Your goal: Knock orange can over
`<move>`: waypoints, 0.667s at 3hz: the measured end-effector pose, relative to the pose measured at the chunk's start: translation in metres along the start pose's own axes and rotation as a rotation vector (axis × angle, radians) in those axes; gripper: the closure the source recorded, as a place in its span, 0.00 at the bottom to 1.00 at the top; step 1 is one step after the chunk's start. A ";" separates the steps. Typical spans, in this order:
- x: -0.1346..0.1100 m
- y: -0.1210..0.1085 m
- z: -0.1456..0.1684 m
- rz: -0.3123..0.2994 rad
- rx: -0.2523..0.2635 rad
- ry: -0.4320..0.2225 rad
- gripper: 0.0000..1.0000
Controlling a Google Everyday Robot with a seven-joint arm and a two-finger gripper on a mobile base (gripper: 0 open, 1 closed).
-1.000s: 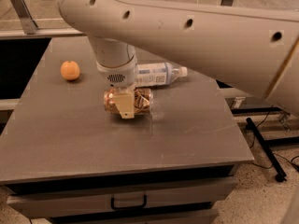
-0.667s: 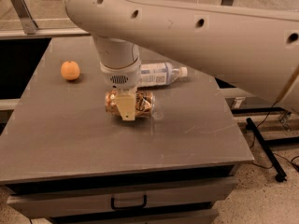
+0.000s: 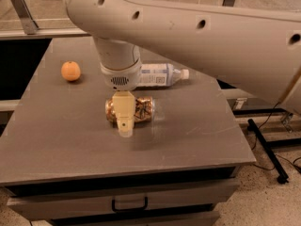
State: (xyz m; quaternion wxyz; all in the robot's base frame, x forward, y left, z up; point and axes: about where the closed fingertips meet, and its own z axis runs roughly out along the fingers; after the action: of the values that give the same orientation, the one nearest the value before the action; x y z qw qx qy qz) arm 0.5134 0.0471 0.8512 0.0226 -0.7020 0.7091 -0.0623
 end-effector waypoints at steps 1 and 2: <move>0.000 0.000 0.000 0.000 0.000 0.000 0.00; 0.000 0.000 -0.001 0.004 0.002 -0.020 0.00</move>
Offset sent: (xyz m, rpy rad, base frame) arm -0.0004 -0.0014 0.0029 0.0401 0.0009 -0.0025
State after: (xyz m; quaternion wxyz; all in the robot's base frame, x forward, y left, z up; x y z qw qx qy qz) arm 0.5136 0.0466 0.8521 0.0304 -0.7013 0.7100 -0.0559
